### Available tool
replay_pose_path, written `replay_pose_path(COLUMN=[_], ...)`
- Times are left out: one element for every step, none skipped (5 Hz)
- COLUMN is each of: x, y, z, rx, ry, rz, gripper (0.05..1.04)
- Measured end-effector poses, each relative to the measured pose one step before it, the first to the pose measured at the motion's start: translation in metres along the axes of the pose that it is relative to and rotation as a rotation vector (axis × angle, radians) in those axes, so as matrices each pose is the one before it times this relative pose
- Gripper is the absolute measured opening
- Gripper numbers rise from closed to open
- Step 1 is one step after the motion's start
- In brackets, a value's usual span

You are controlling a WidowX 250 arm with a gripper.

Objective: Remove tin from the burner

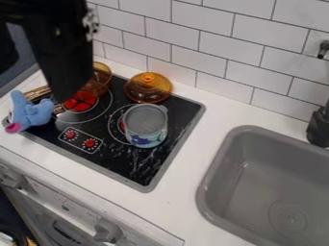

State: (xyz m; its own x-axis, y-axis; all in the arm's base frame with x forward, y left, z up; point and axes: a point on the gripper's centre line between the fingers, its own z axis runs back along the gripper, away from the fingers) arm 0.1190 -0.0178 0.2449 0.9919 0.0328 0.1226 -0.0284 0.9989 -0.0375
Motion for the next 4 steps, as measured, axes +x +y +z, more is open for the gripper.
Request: replay_pose_path(x=[-0.00078,0.00388,0.01142,0.02564], y=[-0.00015,-0.01551,-0.00291,-0.00053], z=[-0.00264,-0.01936,-0.02058,-0.03341], rx=[0.0022,0.0386,0.0167,0.0064], ry=[0.0075,0.0479,0.0333,0.0543], rz=[0.0082,-0.007,0.0113,0.0202], gripper=[1.001,1.001,1.001,1.001])
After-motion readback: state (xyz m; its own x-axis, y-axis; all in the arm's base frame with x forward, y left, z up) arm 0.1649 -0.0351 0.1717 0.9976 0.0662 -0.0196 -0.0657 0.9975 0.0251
